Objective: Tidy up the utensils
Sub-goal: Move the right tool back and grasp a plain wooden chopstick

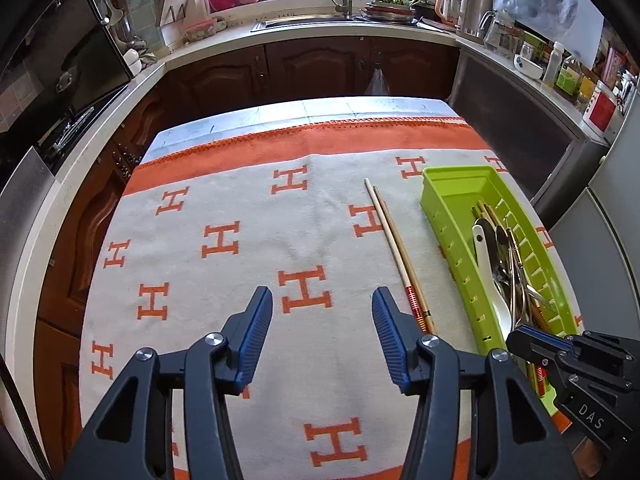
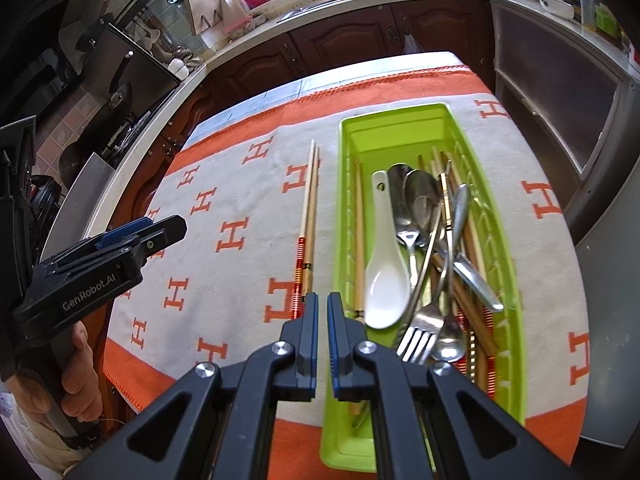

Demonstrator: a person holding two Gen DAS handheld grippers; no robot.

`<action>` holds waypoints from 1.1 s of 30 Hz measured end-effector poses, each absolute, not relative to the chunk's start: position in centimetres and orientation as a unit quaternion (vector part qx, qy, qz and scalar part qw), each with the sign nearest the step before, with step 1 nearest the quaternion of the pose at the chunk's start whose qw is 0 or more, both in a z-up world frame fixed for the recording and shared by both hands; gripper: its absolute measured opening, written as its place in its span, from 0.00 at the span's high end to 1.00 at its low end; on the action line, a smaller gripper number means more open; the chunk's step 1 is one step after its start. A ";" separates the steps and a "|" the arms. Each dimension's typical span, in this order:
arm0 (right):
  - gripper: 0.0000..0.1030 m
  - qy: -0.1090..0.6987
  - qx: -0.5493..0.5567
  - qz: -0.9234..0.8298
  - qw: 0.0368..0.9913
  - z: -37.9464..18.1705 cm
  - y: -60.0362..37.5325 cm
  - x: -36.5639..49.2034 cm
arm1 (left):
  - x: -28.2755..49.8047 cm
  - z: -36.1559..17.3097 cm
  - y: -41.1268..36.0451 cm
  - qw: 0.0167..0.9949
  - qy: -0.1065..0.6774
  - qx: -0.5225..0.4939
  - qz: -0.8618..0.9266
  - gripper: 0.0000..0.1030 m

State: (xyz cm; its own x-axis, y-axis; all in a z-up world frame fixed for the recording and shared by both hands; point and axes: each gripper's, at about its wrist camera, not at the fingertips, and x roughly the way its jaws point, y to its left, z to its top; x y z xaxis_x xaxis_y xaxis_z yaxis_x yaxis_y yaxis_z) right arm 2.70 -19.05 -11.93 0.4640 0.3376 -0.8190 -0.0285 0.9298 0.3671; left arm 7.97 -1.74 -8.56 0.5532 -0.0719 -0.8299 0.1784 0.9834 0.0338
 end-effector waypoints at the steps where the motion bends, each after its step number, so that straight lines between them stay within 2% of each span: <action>1: 0.96 0.510 0.151 0.109 0.840 -12.1 -18.7 2.9 | 8.0 -8.7 -1.5 0.879 0.468 0.056 -0.071 0.51; 14: 0.95 0.571 0.133 0.083 0.806 -14.9 -14.9 6.5 | 9.3 -11.5 2.5 0.868 0.491 0.010 -0.069 0.51; 30: 0.96 0.613 0.033 0.009 0.789 -16.8 -11.6 10.1 | 10.5 -13.5 5.3 0.861 0.503 -0.017 -0.072 0.51; 33: 0.93 0.623 0.026 0.009 0.782 -17.1 -11.3 10.8 | 10.6 -13.7 5.4 0.860 0.505 -0.020 -0.073 0.51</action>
